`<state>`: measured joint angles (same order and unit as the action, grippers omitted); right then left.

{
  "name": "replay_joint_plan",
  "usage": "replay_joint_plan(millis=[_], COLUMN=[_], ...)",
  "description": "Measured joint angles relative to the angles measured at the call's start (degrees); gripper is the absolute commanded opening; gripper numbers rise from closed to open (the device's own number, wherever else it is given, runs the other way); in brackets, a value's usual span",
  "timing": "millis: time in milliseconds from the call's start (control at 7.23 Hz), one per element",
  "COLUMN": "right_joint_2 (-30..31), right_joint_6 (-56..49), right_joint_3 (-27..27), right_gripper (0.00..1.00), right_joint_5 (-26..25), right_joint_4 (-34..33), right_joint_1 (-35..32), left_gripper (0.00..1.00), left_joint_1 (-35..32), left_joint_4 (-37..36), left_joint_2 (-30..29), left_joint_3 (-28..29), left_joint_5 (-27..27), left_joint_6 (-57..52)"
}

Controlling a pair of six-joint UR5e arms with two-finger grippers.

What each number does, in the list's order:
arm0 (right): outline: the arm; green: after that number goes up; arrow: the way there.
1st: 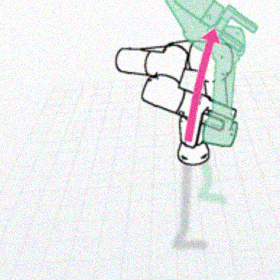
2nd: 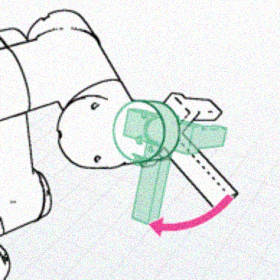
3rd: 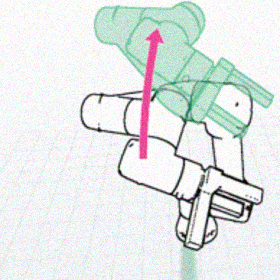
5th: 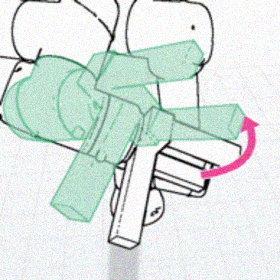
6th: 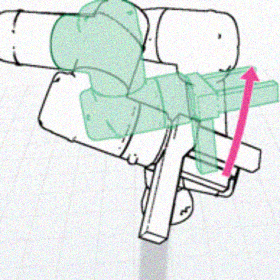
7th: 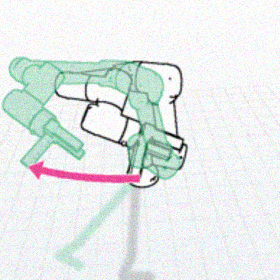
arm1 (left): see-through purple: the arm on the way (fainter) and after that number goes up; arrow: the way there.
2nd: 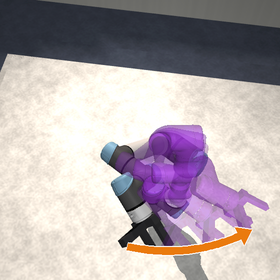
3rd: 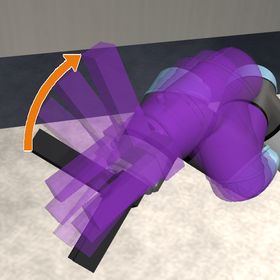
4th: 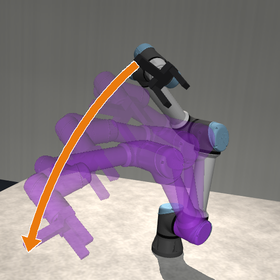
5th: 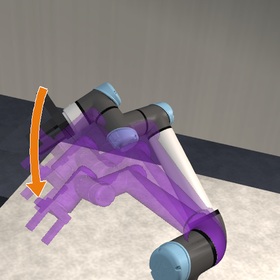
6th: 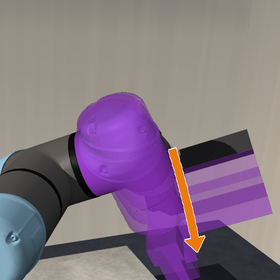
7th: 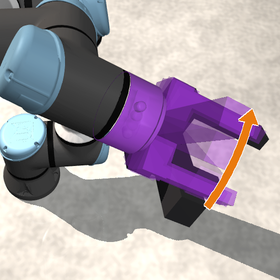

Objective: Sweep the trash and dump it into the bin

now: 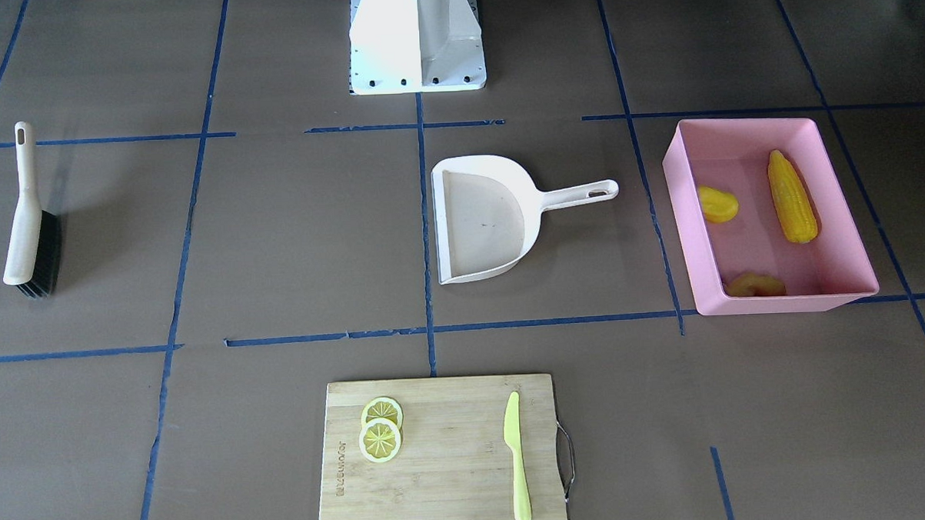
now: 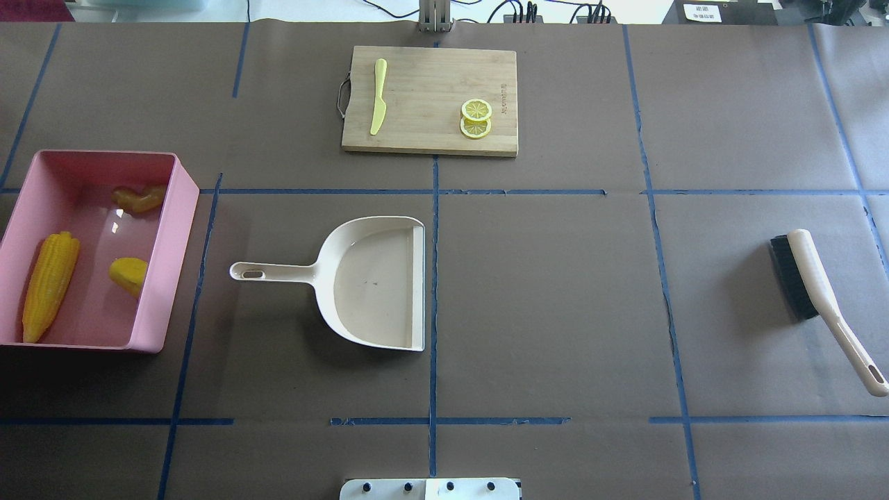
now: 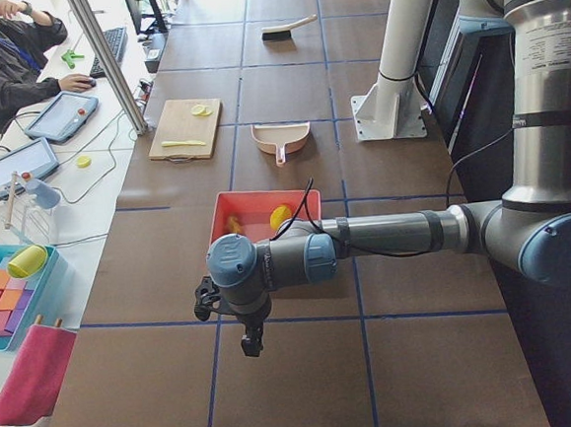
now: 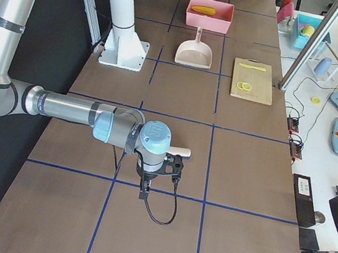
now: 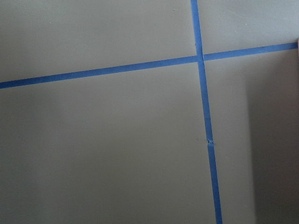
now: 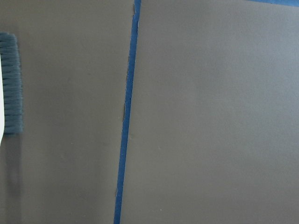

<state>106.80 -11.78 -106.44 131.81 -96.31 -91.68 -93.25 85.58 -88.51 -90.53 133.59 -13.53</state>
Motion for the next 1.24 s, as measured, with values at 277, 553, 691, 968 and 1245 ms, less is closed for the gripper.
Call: replay_joint_plan(millis=[277, 553, 691, 968, 1245], right_joint_2=[-0.01, -0.01, -0.01, -0.01, -0.02], right_joint_6=[0.0, 0.0, 0.0, 0.0, 0.0], right_joint_3=[-0.05, -0.05, -0.06, -0.08, -0.08], right_gripper=[1.0, 1.0, 1.0, 1.0, 1.0], right_joint_5=[0.03, 0.03, 0.03, 0.01, -0.05], right_joint_4=[0.06, 0.07, 0.07, 0.07, 0.07], right_joint_1=[0.38, 0.52, 0.6, 0.74, 1.0], left_gripper=[1.0, 1.0, 1.0, 1.0, 1.0], left_joint_1=[0.0, 0.03, 0.06, 0.08, 0.21], left_joint_4=[-0.06, -0.06, 0.03, 0.1, 0.11], left_joint_2=[0.06, 0.37, 0.82, 1.33, 1.54], left_joint_3=[0.16, 0.22, 0.08, 0.02, 0.07], left_joint_5=[0.0, 0.0, 0.0, 0.0, 0.0], left_joint_6=[0.0, 0.0, 0.0, 0.0, 0.0])
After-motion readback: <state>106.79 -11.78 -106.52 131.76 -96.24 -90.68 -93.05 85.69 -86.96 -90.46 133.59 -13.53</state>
